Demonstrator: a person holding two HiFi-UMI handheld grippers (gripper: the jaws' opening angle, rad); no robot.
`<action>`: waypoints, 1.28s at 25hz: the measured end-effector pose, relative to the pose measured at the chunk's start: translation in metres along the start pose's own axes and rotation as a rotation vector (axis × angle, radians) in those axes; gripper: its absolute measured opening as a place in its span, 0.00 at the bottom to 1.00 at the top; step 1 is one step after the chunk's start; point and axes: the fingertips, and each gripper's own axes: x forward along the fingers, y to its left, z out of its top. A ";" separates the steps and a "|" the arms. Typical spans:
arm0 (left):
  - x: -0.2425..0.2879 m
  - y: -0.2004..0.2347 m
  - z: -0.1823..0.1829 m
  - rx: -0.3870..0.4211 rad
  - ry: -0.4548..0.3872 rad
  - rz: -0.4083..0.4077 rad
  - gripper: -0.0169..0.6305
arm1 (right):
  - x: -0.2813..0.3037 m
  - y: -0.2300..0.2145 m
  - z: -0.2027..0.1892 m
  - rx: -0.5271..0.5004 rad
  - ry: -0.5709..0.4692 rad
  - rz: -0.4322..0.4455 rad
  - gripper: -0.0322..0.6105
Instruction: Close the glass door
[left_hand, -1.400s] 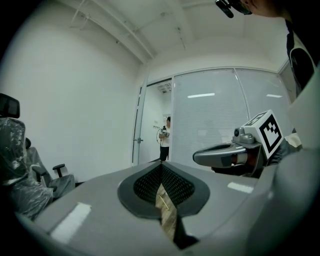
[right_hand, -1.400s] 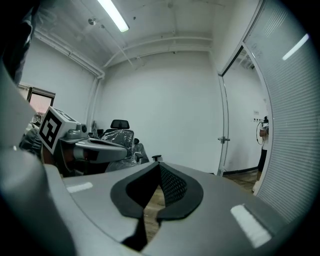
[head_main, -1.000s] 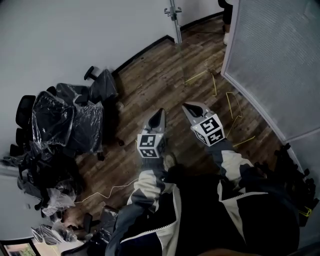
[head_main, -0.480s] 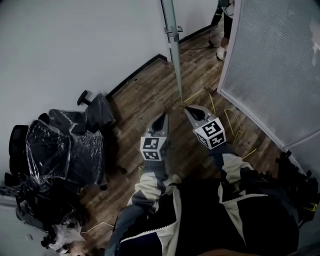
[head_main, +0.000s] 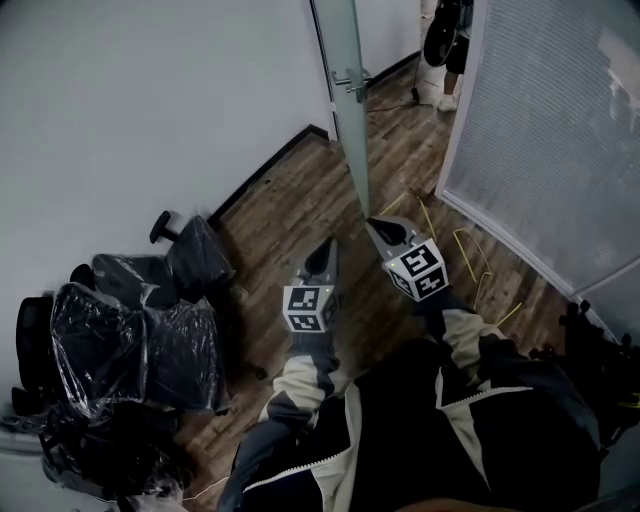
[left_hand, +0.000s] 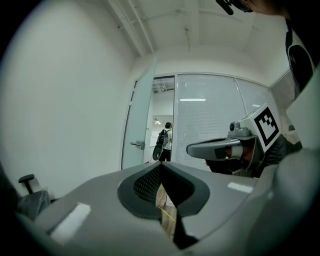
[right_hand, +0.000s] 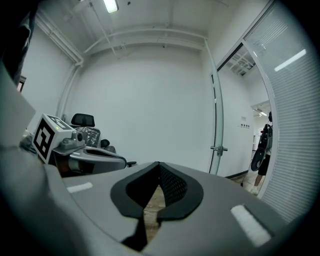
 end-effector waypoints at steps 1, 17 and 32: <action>0.005 0.005 0.001 -0.001 0.001 0.004 0.04 | 0.006 -0.003 0.000 0.004 0.001 0.001 0.06; 0.130 0.164 0.020 0.005 0.033 0.148 0.04 | 0.209 -0.096 0.020 0.066 -0.036 0.086 0.06; 0.314 0.251 0.049 0.008 0.028 0.124 0.04 | 0.342 -0.255 0.051 0.066 -0.059 0.025 0.06</action>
